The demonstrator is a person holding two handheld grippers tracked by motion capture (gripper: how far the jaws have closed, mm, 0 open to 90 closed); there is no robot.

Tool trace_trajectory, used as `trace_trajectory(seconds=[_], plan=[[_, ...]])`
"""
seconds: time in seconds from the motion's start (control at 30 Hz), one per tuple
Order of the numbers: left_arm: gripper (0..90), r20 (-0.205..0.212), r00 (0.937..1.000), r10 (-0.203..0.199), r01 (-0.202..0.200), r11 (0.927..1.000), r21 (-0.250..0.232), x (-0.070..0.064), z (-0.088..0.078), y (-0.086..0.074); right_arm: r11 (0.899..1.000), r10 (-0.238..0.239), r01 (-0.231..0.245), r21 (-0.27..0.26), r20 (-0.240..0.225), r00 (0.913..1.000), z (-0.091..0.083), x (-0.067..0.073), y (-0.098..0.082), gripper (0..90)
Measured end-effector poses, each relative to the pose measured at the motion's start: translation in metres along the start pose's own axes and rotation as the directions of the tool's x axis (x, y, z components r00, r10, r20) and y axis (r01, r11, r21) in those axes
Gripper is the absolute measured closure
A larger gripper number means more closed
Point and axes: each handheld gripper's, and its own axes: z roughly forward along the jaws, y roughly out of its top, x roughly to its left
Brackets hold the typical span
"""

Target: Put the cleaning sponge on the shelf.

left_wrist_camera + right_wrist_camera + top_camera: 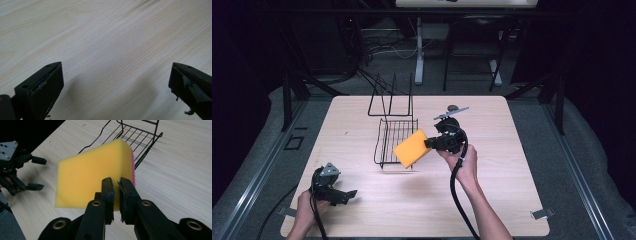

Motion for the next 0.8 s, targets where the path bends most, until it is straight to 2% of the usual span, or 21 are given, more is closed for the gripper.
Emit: trace_trajectory(seconds=[0.03,0.17,0.8], plan=[[0.1,0.000,1.0000,0.001,-0.001,1.0000,0.001,0.000,0.000,0.000,1.000,0.024,-0.024,-0.014,-0.002,0.9997,0.004,0.000,-0.001,82.7],[0.1,0.001,1.0000,0.004,-0.004,1.0000,0.002,0.000,0.000,0.000,0.998,0.050,-0.051,-0.029,-0.012,0.9987,0.010,-0.002,-0.003,82.7],[0.1,0.002,1.0000,0.002,-0.002,1.0000,-0.001,0.000,0.000,0.000,0.989,0.133,-0.135,-0.064,-0.035,0.9905,0.040,-0.002,-0.005,82.8]])
